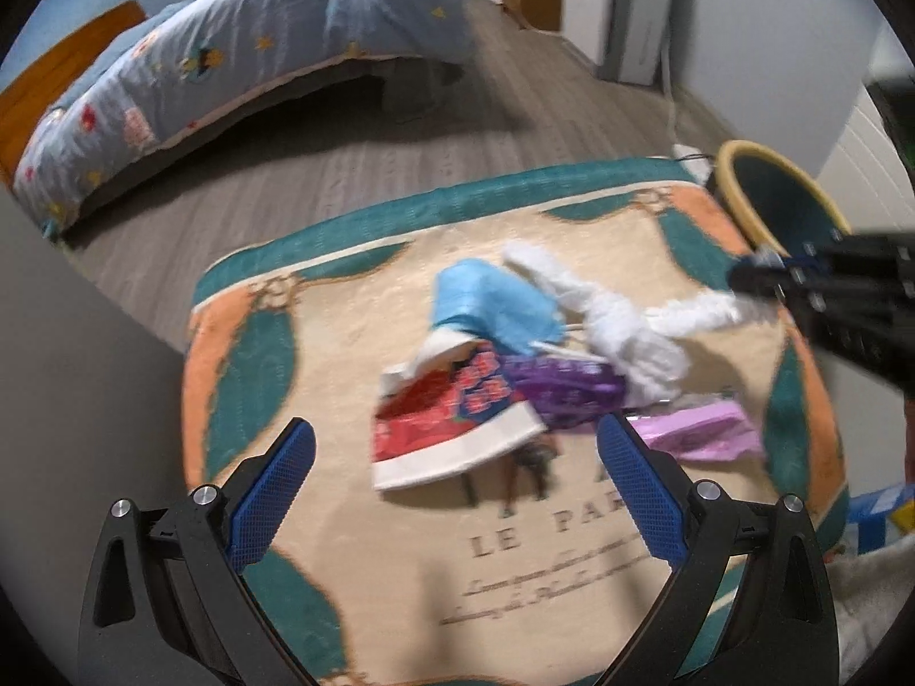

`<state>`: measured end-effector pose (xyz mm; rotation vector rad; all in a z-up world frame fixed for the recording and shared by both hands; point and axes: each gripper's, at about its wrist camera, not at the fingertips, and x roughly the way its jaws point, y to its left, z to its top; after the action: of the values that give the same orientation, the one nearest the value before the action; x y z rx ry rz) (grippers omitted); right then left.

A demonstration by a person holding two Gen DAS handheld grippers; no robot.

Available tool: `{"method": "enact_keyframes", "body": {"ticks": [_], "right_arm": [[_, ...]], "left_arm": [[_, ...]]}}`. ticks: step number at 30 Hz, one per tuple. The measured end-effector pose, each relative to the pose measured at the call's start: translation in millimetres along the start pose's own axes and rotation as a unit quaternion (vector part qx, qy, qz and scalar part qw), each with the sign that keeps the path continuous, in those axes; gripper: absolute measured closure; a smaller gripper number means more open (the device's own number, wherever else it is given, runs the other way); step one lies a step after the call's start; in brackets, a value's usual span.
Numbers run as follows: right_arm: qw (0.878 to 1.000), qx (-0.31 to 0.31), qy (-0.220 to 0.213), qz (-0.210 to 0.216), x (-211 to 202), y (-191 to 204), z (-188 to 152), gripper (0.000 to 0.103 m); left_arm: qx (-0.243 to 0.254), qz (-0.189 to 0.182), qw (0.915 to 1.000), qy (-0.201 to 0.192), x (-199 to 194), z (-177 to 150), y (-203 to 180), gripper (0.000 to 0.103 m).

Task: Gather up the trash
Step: 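Grasp the white tissue with the right tool and lift it, then carry the tissue over the bin with the right tool while the left tool grasps the pink wrapper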

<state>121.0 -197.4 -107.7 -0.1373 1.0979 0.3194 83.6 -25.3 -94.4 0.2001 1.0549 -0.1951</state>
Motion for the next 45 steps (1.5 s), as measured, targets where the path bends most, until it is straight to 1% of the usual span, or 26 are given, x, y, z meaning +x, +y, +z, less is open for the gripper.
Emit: {"method": "enact_keyframes", "body": {"ticks": [3, 6, 7, 10, 11, 14, 15, 16, 19, 20, 22, 24, 27, 30, 32, 33, 34, 35, 36, 37, 38, 45], "right_arm": [[1.0, 0.025, -0.013, 0.007, -9, -14, 6, 0.095], [0.999, 0.041, -0.019, 0.002, -18, -25, 8, 0.095], [0.999, 0.046, -0.021, 0.003, -20, -30, 9, 0.095], [0.998, 0.056, -0.018, 0.005, -19, -37, 8, 0.095], [0.998, 0.058, -0.015, 0.004, -19, -39, 7, 0.095], [0.998, 0.061, -0.01, 0.007, -17, -44, 3, 0.095], [0.998, 0.06, -0.01, 0.007, -18, -45, 3, 0.095], [0.998, 0.059, -0.011, 0.008, -18, -46, 2, 0.095], [0.998, 0.054, -0.01, 0.013, -18, -49, 0, 0.095], [0.998, 0.053, -0.009, 0.014, -18, -49, 0, 0.095], [0.999, 0.051, -0.006, 0.013, -17, -53, -2, 0.095], [0.998, 0.054, -0.005, 0.014, -18, -57, -2, 0.095], [0.998, 0.06, -0.004, 0.02, -19, -65, -3, 0.095], [0.998, 0.063, -0.007, 0.018, -22, -70, -1, 0.095], [0.997, 0.068, -0.011, 0.02, -24, -73, 0, 0.095], [0.997, 0.067, -0.012, 0.019, -25, -74, 0, 0.095], [0.998, 0.064, -0.015, 0.015, -27, -74, 0, 0.095], [0.998, 0.063, -0.016, 0.014, -28, -76, 0, 0.095], [0.998, 0.062, -0.018, 0.014, -29, -77, 0, 0.095], [0.998, 0.065, -0.02, 0.015, -31, -79, 0, 0.095], [0.997, 0.068, -0.023, 0.014, -33, -82, 1, 0.095], [0.992, 0.108, -0.055, 0.021, -56, -105, 9, 0.095]], "left_arm": [[0.026, -0.011, 0.9996, 0.002, 7, -5, -21, 0.005], [0.063, -0.022, 0.9978, 0.005, 18, -12, -52, 0.005], [0.067, -0.028, 0.9974, 0.003, 20, -14, -61, 0.005], [0.072, -0.052, 0.996, 0.001, 28, -18, -81, 0.006], [0.081, -0.058, 0.995, 0.002, 32, -20, -89, 0.006], [0.122, -0.061, 0.9907, 0.002, 42, -24, -111, 0.009], [0.134, -0.061, 0.9891, 0.002, 45, -24, -117, 0.011], [0.139, -0.062, 0.9884, 0.002, 46, -23, -119, 0.017], [0.149, -0.067, 0.9866, 0.004, 51, -20, -123, 0.023], [0.152, -0.075, 0.9855, 0.005, 53, -18, -124, 0.026], [0.151, -0.086, 0.9845, 0.019, 58, -16, -124, 0.044], [0.145, -0.103, 0.9831, 0.041, 62, -16, -124, 0.051], [0.147, -0.121, 0.9803, 0.05, 62, -16, -128, 0.052], [0.144, -0.114, 0.982, 0.045, 63, -13, -128, 0.052], [0.135, -0.119, 0.9825, 0.049, 65, -12, -129, 0.056], [0.139, -0.118, 0.9821, 0.049, 66, -12, -130, 0.069], [0.144, -0.114, 0.9817, 0.048, 66, -11, -130, 0.079], [0.152, -0.11, 0.9812, 0.045, 66, -10, -131, 0.079], [0.156, -0.11, 0.9808, 0.042, 65, -8, -132, 0.081], [0.158, -0.11, 0.9806, 0.037, 64, -6, -133, 0.087], [0.157, -0.111, 0.9807, 0.031, 60, -5, -133, 0.089], [0.128, -0.115, 0.9851, -0.012, 37, 16, -126, 0.09]]}}
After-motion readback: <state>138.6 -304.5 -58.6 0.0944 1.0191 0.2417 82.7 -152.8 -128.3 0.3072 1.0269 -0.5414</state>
